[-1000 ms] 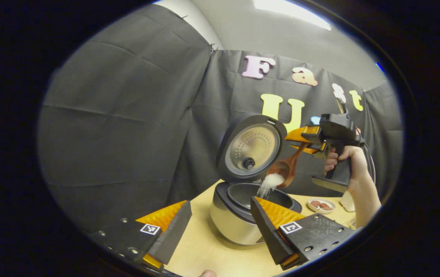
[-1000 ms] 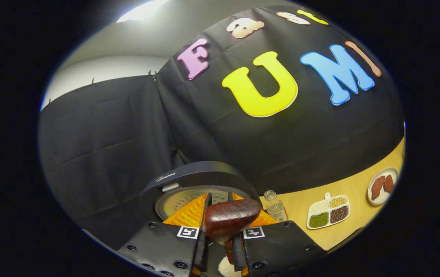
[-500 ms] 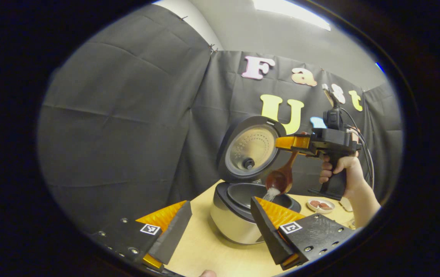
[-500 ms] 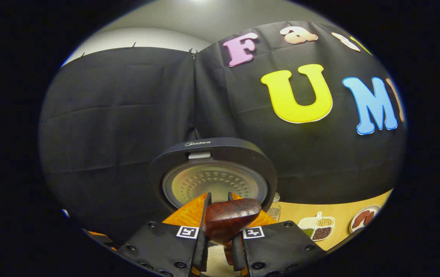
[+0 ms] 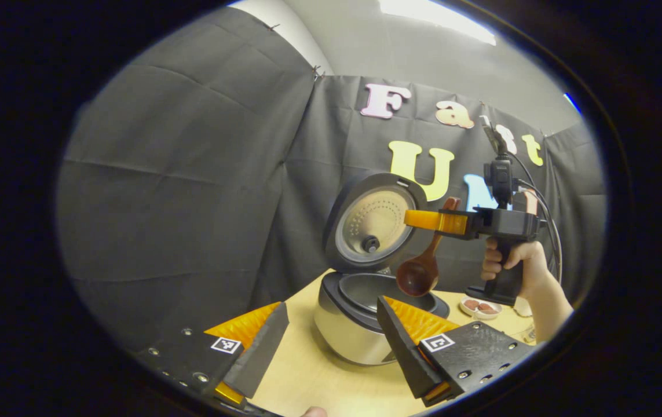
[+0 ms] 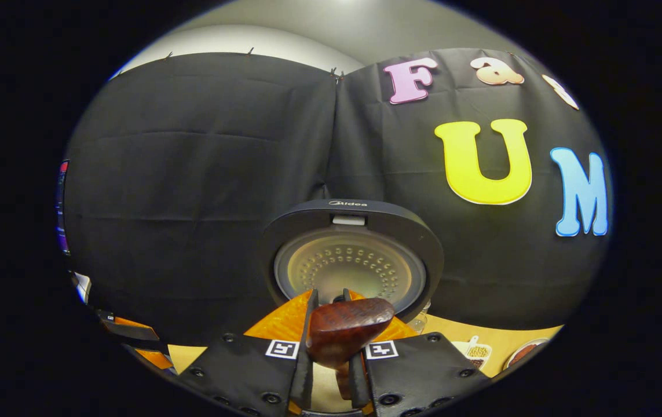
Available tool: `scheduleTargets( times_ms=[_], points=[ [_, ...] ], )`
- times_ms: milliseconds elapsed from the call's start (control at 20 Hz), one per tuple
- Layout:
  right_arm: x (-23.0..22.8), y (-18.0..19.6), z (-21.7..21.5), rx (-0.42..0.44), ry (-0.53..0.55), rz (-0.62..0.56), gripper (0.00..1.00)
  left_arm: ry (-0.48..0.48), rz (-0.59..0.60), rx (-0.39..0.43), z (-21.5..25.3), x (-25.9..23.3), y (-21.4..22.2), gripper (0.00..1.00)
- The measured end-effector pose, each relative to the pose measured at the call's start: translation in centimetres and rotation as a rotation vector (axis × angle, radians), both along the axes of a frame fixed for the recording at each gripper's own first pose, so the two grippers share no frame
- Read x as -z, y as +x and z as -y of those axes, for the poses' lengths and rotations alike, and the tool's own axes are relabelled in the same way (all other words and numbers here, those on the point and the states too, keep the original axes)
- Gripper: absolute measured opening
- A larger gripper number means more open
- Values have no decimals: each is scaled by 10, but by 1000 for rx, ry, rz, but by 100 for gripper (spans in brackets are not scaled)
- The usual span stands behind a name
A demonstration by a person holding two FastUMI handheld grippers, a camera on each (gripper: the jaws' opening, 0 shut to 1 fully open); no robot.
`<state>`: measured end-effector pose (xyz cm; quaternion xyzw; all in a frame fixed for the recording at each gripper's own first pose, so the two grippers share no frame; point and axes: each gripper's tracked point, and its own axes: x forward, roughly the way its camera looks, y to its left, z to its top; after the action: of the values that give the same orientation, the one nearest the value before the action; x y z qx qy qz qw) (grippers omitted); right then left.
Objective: Close the left gripper, press the button to open the rice cooker; take a wooden spoon from the chopstick holder with the right hand, scoop a spoonful of rice and pour it into the rice cooker, then put the wooden spoon back into the chopstick holder.
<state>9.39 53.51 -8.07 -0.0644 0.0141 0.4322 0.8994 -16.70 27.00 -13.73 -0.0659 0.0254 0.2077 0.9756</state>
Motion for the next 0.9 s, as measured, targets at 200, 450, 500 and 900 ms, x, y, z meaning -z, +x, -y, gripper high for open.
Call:
scheduleTargets(
  times_ms=[200,450,500,900],
  points=[
    [-15,-1,26,24,7,8,27,4,0,1,6,-3,2,96],
    [-53,-13,84,38,88,-26,27,0,8,35,29,-9,14,96],
    [-63,-13,101,60,100,-13,27,-5,8,47,35,-9,19,96],
    [-73,-17,220,171,112,-9,27,-31,-6,145,97,-6,59,96]
  ],
)
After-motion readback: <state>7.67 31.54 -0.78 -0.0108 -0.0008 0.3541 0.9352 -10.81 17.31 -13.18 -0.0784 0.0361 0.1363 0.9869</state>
